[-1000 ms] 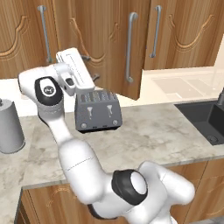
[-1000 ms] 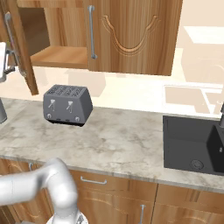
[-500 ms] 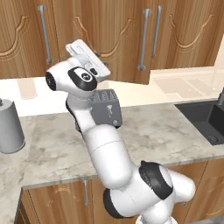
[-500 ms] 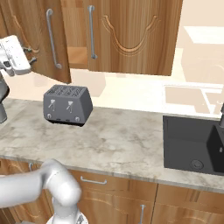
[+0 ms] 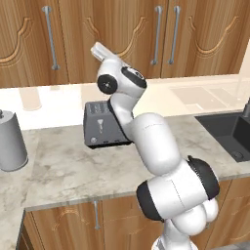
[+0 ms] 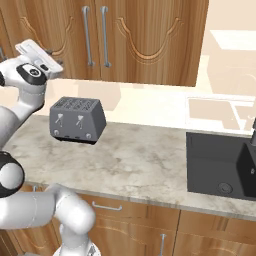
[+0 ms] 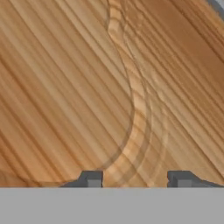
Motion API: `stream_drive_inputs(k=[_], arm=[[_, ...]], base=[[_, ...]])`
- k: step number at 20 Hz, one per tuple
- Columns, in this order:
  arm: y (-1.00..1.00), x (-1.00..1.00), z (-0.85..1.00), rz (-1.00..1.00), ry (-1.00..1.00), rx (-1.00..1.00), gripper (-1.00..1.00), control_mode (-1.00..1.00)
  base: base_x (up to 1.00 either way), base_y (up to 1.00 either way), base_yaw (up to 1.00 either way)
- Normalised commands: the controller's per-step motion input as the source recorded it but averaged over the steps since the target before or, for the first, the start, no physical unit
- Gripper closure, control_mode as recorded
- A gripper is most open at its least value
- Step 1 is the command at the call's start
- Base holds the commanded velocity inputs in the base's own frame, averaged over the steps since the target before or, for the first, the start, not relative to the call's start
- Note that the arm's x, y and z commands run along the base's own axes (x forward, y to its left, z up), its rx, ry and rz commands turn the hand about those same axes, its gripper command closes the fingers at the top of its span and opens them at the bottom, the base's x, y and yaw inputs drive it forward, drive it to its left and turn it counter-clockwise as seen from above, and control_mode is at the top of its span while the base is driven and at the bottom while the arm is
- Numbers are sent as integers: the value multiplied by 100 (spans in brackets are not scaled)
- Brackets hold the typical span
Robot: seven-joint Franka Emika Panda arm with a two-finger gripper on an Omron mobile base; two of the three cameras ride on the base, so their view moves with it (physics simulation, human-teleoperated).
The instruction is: Pick the eggplant, carrot from the counter and place them in the cabinet. Then close the cabinet.
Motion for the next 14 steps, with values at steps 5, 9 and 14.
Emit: stream_drive_inputs(k=[5, 9, 14], arm=[[-70, 100, 0, 29, 22, 0, -100, -100], [-40, 93, 0, 23, 31, 1, -100, -100], [-12, -48, 16, 23, 14, 0, -100, -100]], base=[[0, 0, 0], [0, 0, 0], [0, 0, 0]])
